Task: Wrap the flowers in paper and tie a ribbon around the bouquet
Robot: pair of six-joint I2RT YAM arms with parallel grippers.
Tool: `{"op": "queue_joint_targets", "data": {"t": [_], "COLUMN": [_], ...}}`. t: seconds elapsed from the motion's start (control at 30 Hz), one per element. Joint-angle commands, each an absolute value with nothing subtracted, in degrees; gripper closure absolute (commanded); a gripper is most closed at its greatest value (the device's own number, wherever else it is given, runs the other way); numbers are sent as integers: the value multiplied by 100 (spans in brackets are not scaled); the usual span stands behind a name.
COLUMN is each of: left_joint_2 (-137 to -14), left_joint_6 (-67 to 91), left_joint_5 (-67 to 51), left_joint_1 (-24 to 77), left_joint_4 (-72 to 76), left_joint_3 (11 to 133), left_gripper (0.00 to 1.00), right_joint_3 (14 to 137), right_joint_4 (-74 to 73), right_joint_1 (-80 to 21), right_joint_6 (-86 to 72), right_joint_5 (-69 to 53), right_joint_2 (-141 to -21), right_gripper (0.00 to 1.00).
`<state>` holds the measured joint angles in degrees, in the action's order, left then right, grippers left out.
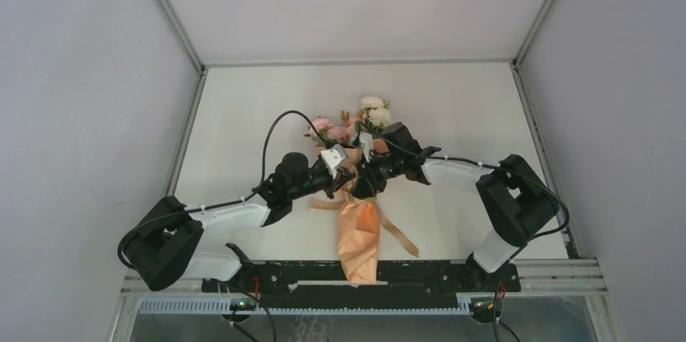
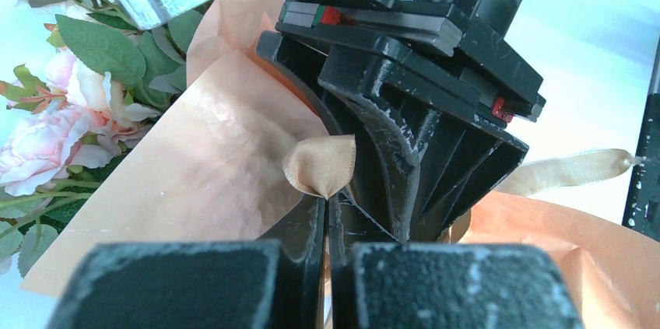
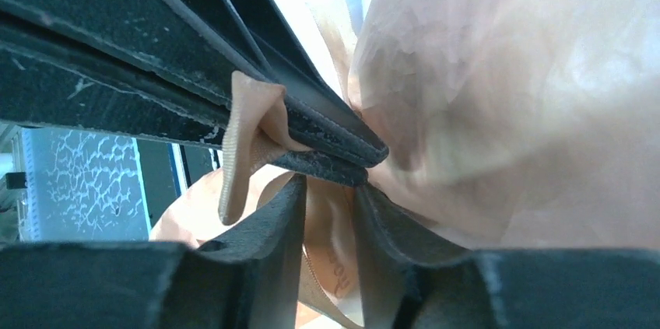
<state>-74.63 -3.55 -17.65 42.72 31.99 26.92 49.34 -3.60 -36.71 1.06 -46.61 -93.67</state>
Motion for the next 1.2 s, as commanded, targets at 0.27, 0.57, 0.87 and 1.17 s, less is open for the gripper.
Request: {"op": "queue_joint_targets", "data": {"t": [0.27,0.57,0.87,1.17], "left_joint_2": [-7373,-7320,-7311,-7331], "left_joint_6": [-587,-628,-618,-623], "left_joint_5": [-1604,-1558,-1542,-1573], "left_joint_1": [4242,4223,4220,4221], "left_joint_4": [3199,3104,3149,3202], "left_joint_3": [2605,2567,2524,2514], "left_gripper": [100,100,100,100], "right_joint_3": [5054,5054,4938,4939], "right_joint_4": [-1037,-1172,-1118,-856], "right_joint_1": [-3637,-3428,-3321,-3423], "right_joint_6": [311,27,-291,-258], "right_joint_5": [-4706,-4034,-4071,-4415], "right_joint_2": [-8974,-8544,-8528,-8820], "right_gripper": [100,100,98,76]}}
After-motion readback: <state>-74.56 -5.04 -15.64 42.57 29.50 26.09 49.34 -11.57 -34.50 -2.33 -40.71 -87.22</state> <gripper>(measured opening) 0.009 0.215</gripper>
